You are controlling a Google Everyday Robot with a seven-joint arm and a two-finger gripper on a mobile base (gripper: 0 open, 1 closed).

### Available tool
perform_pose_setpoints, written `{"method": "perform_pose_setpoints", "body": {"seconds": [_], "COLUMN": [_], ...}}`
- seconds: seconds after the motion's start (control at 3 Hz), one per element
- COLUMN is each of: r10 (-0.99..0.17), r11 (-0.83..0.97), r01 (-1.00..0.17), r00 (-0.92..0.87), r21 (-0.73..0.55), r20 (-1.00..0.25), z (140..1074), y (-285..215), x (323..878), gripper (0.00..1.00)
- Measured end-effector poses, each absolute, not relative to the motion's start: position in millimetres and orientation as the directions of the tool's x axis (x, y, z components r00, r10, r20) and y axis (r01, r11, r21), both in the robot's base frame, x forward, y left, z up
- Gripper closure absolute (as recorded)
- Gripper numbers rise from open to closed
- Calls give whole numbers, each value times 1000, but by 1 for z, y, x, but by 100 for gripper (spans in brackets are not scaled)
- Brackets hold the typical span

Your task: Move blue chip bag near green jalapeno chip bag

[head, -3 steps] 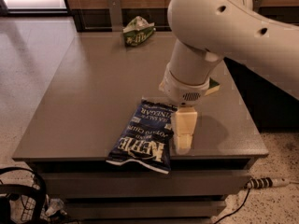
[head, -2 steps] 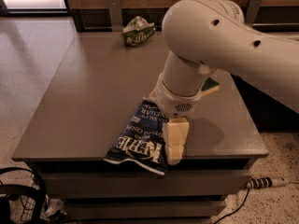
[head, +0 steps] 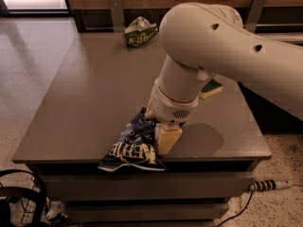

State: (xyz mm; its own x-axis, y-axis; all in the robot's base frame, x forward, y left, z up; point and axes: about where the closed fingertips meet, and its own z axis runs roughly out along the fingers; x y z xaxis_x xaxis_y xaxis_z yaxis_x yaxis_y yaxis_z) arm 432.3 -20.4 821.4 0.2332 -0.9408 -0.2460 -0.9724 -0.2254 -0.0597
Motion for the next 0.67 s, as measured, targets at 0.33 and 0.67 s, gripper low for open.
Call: {"method": "perform_pose_setpoints", "body": {"seconds": [0.33, 0.67], "r10": [-941, -941], "r11": [-226, -227], "r01": [-972, -972], "r00": [234, 235], "r21": [-61, -61], "r20": [-244, -244], "z": [822, 823], "y": [-20, -20], "x": [432, 431], "gripper": [72, 100]}}
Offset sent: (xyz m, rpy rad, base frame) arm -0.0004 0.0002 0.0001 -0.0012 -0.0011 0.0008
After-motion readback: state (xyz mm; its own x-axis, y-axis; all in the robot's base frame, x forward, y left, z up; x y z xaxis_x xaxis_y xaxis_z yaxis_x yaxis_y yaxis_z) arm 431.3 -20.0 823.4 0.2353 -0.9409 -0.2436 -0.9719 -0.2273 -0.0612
